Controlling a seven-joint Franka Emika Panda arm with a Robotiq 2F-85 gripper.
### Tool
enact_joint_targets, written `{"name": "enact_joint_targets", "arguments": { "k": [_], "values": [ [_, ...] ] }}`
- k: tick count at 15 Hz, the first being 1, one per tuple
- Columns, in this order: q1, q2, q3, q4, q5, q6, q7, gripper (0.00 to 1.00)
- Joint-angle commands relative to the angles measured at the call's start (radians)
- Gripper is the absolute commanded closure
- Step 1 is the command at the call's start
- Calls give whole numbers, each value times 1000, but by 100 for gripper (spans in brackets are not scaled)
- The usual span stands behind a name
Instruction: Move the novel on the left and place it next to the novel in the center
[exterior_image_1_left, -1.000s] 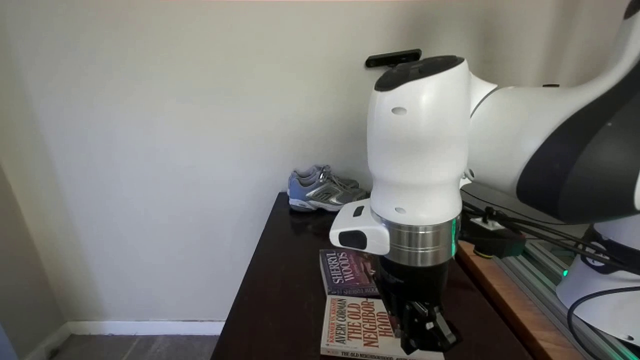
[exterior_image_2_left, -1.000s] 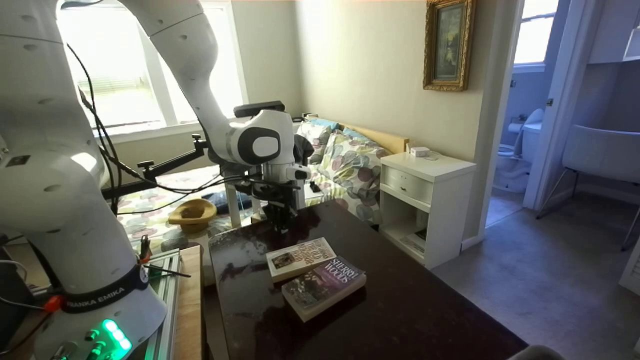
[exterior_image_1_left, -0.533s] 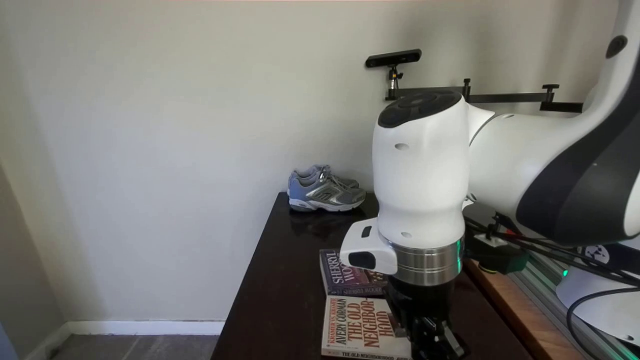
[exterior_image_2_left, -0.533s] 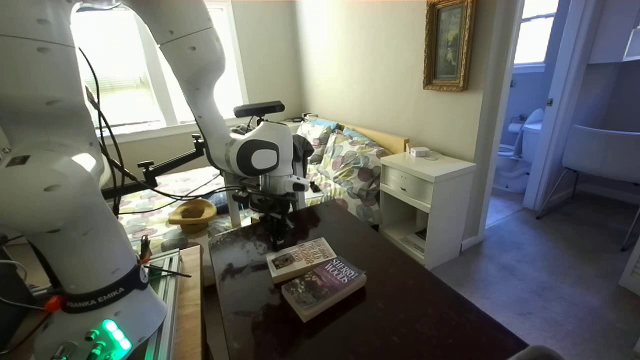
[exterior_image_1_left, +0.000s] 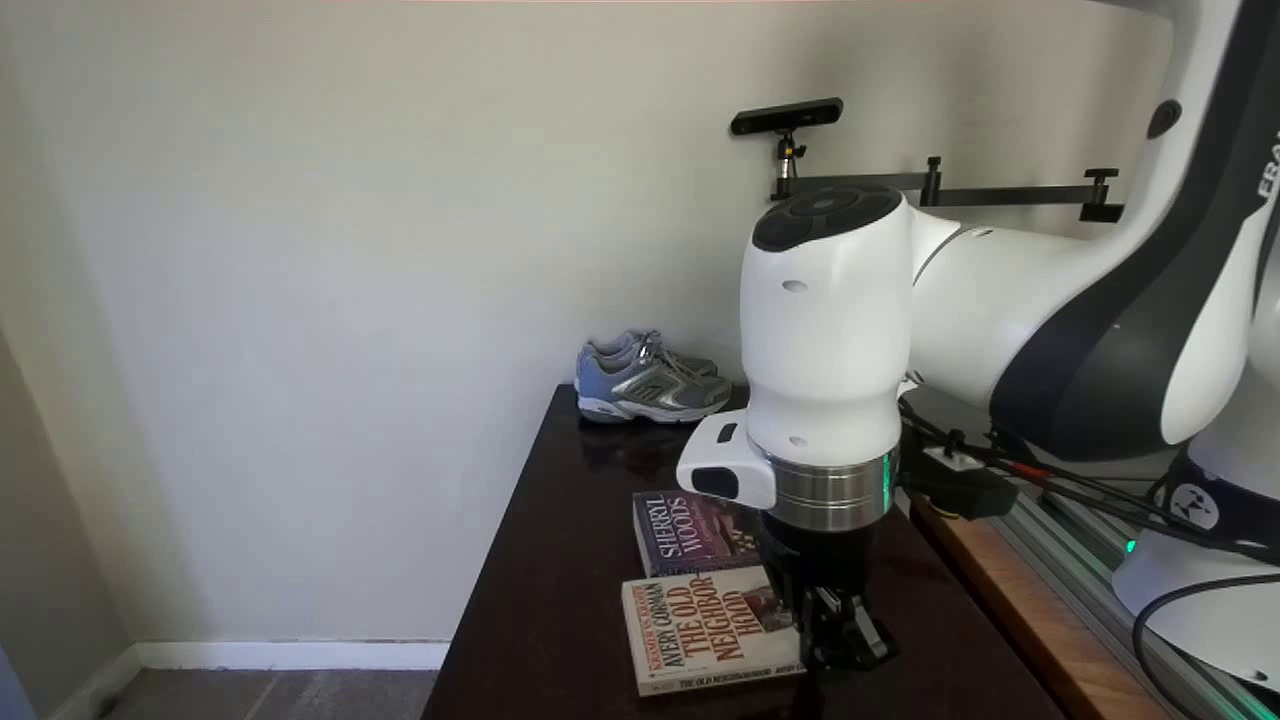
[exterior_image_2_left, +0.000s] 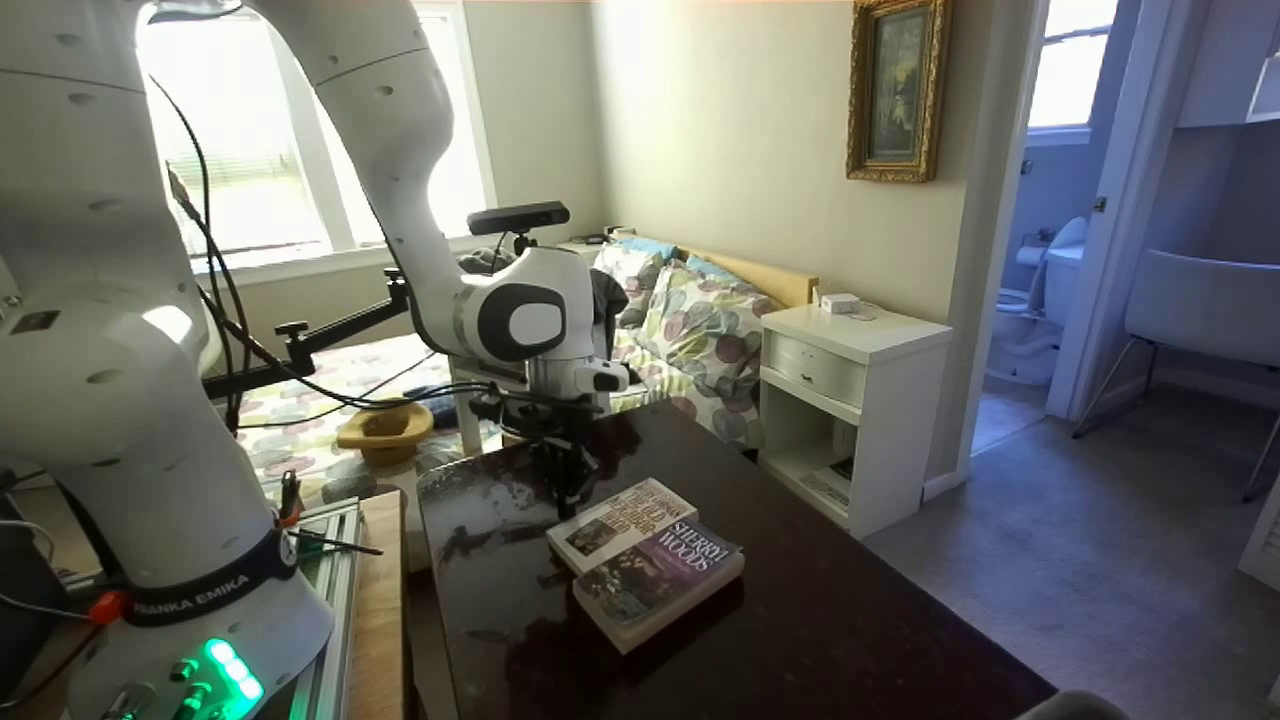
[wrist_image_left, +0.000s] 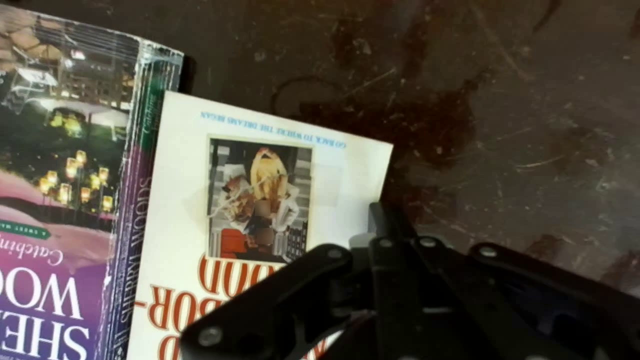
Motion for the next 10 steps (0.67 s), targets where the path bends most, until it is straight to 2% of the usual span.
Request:
{"name": "enact_joint_targets", "arguments": {
  "k": [1,10],
  "values": [
    [-11,-13,-37,-32,-59,15,55,100],
    [-28,-19,-92,-54,-87,-9,107,100]
  ]
}}
